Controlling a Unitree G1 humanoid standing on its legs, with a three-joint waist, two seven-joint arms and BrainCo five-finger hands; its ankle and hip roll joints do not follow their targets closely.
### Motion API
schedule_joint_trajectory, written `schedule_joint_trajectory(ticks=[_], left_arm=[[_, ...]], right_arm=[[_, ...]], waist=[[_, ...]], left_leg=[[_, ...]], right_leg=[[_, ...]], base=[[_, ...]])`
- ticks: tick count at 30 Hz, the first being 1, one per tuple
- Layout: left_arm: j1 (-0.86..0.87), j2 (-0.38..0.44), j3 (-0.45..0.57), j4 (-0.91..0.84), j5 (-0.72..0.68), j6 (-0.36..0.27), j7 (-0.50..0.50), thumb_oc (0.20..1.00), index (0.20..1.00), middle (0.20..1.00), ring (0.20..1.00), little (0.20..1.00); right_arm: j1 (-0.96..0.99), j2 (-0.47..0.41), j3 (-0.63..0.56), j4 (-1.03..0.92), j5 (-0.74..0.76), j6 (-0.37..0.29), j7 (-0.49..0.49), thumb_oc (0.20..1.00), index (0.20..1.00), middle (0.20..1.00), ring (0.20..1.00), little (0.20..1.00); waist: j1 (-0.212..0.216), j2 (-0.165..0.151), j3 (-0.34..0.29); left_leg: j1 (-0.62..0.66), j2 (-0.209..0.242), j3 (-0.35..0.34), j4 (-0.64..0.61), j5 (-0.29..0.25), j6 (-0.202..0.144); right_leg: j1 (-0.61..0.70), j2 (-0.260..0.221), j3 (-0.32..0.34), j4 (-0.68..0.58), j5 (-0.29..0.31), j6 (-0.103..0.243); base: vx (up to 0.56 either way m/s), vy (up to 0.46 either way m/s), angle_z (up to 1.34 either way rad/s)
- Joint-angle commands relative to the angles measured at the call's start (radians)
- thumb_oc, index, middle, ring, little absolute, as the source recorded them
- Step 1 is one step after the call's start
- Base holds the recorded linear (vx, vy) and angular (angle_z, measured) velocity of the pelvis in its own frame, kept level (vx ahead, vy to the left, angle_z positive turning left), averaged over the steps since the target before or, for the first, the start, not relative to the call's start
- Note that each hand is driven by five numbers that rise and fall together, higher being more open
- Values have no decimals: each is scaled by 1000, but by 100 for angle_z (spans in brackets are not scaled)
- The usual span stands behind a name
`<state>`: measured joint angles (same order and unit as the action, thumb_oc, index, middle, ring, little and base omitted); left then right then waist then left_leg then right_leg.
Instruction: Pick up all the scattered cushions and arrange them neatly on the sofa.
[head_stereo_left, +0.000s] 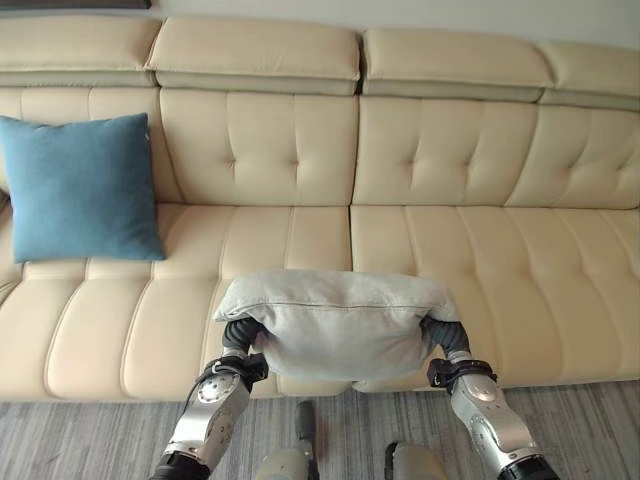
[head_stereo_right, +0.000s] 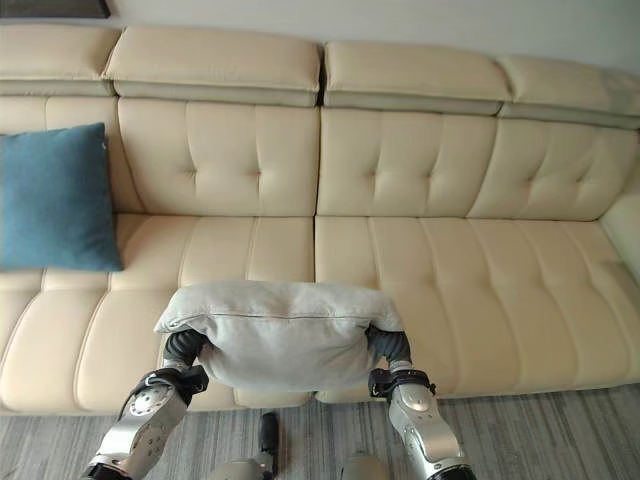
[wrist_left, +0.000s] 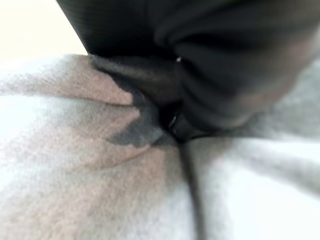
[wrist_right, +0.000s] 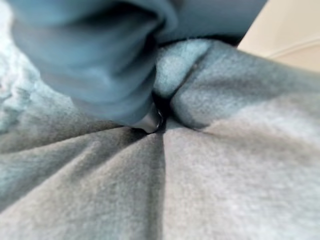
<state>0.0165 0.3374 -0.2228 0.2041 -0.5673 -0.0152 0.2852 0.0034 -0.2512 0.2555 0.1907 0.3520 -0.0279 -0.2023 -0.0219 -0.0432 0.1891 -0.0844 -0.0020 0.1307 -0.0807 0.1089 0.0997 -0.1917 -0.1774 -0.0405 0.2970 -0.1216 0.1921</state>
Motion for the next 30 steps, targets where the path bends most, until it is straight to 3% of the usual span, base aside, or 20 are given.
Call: schedule_joint_trajectory(ticks=[1,7,12,17,18,20,27,30], left_arm=[[-45,-35,-14,-117,45,-73,-70,200,200,200,200,200],[-87,-65,-45,-100,66,-87,-53,200,200,200,200,200],[-302,-64,-96,-13,75,-116,7,200,200,200,200,200],[-525,-35,-140,91,52,-136,57,200,200,200,200,200],[-655,-13,-167,172,37,-146,73,200,200,200,200,200],[-745,10,-181,232,26,-152,83,200,200,200,200,200],[-971,53,-220,449,1,-155,83,200,200,200,200,200],[-1160,70,-267,687,-21,-137,64,200,200,200,200,200]], right_arm=[[-59,19,24,-71,-4,-58,55,200,200,200,200,200],[-116,9,51,-72,-10,-68,39,200,200,200,200,200],[-350,-6,98,-7,-22,-75,-30,200,200,200,200,200],[-566,-23,135,97,-20,-66,-81,200,200,200,200,200],[-673,-40,152,176,-3,-61,-106,200,200,200,200,200],[-756,-62,160,232,8,-55,-124,200,200,200,200,200],[-994,-110,191,439,55,-45,-144,200,200,200,200,200],[-1184,-154,264,666,70,-22,-138,200,200,200,200,200]], waist=[[-17,-7,-42],[-8,-13,-91],[-4,-10,-77],[3,-13,-21],[6,-16,8],[7,-20,26],[14,-29,77],[20,-35,104]], left_leg=[[22,47,-32,49,-121,-121],[83,47,-41,11,-129,-135],[78,51,-54,3,-131,-143],[-24,54,-71,37,-120,-148],[-91,56,-75,68,-114,-152],[-141,56,-84,90,-108,-156],[-292,53,-104,154,-101,-168],[-341,53,-109,155,-88,-172]], right_leg=[[54,30,-41,-232,103,-27],[150,35,-63,-310,115,-42],[151,36,-70,-305,101,-47],[59,38,-63,-270,101,-54],[5,39,-62,-250,105,-58],[-32,38,-63,-236,109,-61],[-160,33,-68,-194,114,-65],[-209,36,-77,-192,122,-63]], base=[[118,-54,11],[159,-57,21],[59,-31,6],[-128,-35,12],[-117,-49,9],[-100,-56,9],[-34,-44,9],[-53,-38,5]])
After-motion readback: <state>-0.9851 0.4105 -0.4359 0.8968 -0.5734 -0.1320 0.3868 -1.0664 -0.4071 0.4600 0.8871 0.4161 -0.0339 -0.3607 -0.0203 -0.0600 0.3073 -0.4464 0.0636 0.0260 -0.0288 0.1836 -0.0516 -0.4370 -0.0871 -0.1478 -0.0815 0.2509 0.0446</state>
